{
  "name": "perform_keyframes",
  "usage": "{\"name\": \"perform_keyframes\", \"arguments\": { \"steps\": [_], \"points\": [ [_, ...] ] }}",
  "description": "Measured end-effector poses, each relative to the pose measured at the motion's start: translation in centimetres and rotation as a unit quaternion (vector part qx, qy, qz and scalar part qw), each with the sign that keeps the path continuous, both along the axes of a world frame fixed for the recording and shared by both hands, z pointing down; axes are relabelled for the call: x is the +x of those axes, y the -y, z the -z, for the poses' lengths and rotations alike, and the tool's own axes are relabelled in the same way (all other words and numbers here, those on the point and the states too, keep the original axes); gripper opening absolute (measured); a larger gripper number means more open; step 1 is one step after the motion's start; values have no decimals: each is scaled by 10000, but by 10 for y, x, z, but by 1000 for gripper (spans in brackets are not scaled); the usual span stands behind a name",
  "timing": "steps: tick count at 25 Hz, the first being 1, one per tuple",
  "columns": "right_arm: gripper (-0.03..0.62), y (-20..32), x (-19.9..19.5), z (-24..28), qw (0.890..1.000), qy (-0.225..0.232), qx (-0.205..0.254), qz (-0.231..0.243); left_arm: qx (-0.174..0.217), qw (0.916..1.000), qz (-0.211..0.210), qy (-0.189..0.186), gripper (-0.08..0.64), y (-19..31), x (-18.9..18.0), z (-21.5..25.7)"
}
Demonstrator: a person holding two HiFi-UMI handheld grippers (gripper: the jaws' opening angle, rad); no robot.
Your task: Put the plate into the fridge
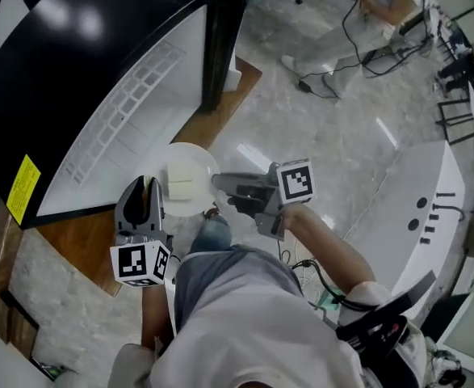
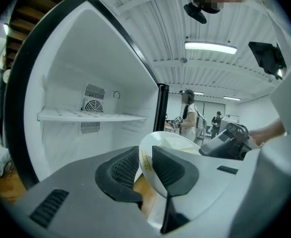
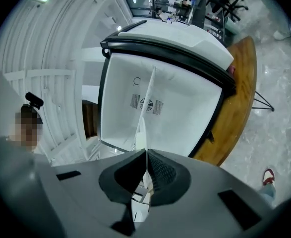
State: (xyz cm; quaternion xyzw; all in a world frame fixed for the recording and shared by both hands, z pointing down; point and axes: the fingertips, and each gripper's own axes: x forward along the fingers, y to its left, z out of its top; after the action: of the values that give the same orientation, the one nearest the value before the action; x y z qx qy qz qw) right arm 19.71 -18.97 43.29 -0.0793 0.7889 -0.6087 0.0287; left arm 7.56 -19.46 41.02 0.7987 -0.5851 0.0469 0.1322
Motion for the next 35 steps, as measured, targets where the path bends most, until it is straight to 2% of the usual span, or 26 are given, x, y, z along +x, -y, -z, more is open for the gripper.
{"name": "perform_keyframes", "arguments": {
  "steps": [8, 13, 17, 23, 29, 35],
  "points": [
    [21, 29, -30, 38, 9980, 329, -18, 544, 264, 9974, 668, -70, 94, 14, -29, 46],
    [21, 45, -46, 52, 9962, 475, -36, 724, 528, 9948, 863, 147, 94, 20, -42, 57],
    [23, 48, -51, 62, 9938, 542, 122, 967, 699, 9921, 987, 341, 94, 17, -48, 69],
    [21, 91, -68, 81, 9882, 704, 189, 1347, 791, 9834, 1566, 460, 94, 47, -62, 88],
    [23, 96, -78, 89, 9865, 855, 112, 1389, 869, 9718, 2159, 386, 94, 52, -74, 93],
    [23, 130, -91, 82, 9892, 902, -466, 1062, 627, 9674, 2439, 276, 94, 76, -93, 93]
  ]
}}
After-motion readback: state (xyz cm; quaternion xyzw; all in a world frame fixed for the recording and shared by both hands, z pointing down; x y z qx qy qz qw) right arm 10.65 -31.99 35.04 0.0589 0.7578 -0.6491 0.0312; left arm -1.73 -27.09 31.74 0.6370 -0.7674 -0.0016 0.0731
